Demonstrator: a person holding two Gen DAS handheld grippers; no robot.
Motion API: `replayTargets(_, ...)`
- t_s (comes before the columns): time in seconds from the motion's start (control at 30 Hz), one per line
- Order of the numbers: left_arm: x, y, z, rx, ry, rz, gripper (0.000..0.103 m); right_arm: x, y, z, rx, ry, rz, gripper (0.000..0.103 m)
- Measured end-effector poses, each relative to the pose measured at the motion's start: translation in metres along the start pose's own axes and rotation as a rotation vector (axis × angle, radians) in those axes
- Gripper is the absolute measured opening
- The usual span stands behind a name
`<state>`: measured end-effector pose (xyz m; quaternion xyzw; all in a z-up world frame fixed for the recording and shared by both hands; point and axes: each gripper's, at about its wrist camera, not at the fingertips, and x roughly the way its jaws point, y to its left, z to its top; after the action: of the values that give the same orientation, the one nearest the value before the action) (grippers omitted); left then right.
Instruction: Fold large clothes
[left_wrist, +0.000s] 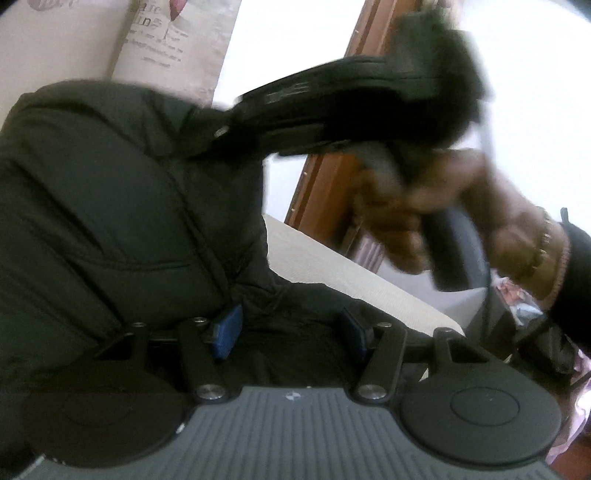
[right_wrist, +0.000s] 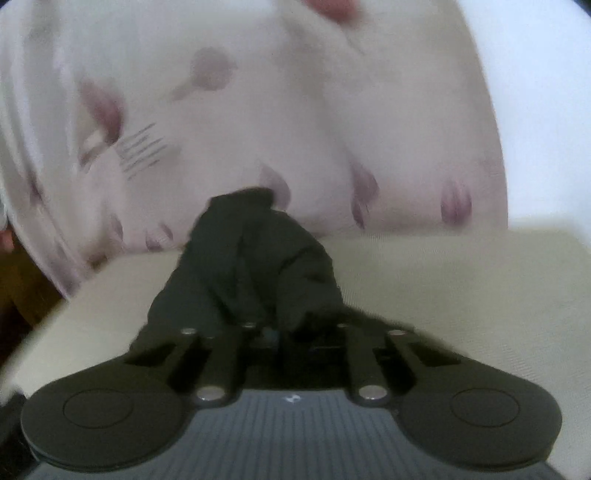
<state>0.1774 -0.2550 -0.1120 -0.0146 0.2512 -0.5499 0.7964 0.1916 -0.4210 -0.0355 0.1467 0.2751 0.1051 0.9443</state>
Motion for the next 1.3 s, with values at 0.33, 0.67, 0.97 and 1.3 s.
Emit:
replayTargets(0.33, 0.002, -0.004, -0.007, -0.03, 0.007, -0.057, 0.062, -0.031, -0.053, -0.063, 0.174, -0.087, -0.084, 0.007)
replayTargets(0.67, -0.074, -0.017, 0.021, 0.005, -0.08, -0.04, 0.093, 0.014, -0.104, -0.12, 0.508, -0.102, 0.075, 0.007)
replayTargets(0.97, -0.122, 0.099, 0.026, -0.289, -0.026, 0.225, 0.103, 0.017, -0.092, -0.115, 0.398, -0.051, 0.044, 0.007)
replayTargets(1.3, -0.141, 0.104, -0.007, -0.301, 0.066, 0.194, 0.102, 0.033, -0.058, -0.111, 0.336, -0.006, 0.087, 0.007)
